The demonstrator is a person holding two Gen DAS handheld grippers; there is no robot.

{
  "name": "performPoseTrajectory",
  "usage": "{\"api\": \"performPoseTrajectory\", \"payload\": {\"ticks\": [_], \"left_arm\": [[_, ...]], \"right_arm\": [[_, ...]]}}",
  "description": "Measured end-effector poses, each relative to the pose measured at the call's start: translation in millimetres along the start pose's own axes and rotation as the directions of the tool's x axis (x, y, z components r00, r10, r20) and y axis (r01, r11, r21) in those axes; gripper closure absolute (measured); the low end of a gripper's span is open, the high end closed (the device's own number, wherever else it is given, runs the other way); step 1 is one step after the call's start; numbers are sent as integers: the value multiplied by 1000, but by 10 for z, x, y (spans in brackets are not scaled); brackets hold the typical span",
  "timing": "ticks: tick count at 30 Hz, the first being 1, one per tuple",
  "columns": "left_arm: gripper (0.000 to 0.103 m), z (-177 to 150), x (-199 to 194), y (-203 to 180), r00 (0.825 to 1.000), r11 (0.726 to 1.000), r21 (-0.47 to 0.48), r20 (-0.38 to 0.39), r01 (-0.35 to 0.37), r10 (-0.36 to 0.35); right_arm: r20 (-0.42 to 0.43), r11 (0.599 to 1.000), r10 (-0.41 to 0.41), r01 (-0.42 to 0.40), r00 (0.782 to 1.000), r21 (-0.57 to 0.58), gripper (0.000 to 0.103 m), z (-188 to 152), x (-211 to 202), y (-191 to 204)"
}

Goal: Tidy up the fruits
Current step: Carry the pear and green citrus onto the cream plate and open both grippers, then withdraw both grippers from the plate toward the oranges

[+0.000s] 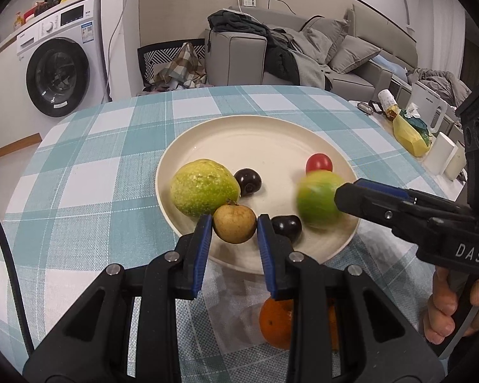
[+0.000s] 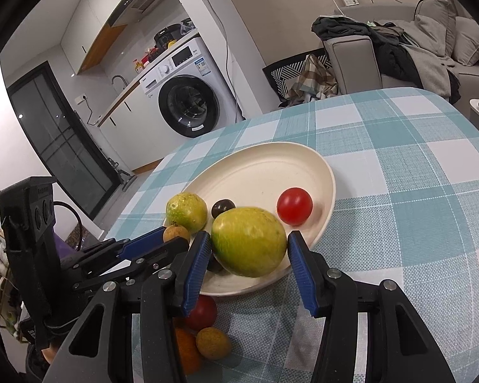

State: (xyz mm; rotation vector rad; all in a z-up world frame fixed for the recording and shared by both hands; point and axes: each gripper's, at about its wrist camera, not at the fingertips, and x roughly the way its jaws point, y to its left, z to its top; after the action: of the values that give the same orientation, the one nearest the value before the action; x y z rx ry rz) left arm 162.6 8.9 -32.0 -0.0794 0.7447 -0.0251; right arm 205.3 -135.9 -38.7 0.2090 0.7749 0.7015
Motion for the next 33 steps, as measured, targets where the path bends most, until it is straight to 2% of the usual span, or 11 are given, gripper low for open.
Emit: {"api": "performPoseTrajectory", "payload": {"ticks": [9,11,12,13,15,17,19,22,24,26,33], "left_arm": [[77,-35,-43,-10,1000,1000,3,12,-2,2],[76,-48,-62,-27,1000,1000,10,10,-6,6],[75,-60,-75,-30,1000,1000,12,6,-5,5],[71,-67,-97,-40,1000,1000,14,3,-2,2],[56,-84,-154,-46,1000,1000,16,6,2,-3],[31,-99,-242,-41,1000,1000,13,25,-6,5],[19,-120,-354,-29,999,1000,3,51,-8,8],[19,-157,-494,-23,998,1000,4,63,0,0],[13,-194,-568,-28,998,1000,9,58,-5,4],[2,-252,-644,-30,998,1000,19,57,-5,4],[1,-413,-837,-84,997,998,56,71,-24,20]], "right_arm": [[7,1000,3,-3,1000,9,51,-7,2,-18],[7,1000,0,0,1000,-1,50,-13,-6,-7],[7,1000,0,0,1000,-8,46,-16,-11,4],[6,1000,-7,7,1000,-20,34,-23,-20,21],[-2,999,-22,22,1000,-30,23,-40,-22,33],[-6,998,-29,29,1000,-48,22,-62,-48,43],[-6,996,-47,46,999,-77,15,-85,-85,64],[2,992,-60,59,998,-110,7,-128,-173,101],[12,991,-57,58,998,-119,0,-155,-241,117],[15,989,-59,60,998,-134,0,-192,-306,135],[-2,982,-77,75,997,-171,0,-325,-392,159]]}}
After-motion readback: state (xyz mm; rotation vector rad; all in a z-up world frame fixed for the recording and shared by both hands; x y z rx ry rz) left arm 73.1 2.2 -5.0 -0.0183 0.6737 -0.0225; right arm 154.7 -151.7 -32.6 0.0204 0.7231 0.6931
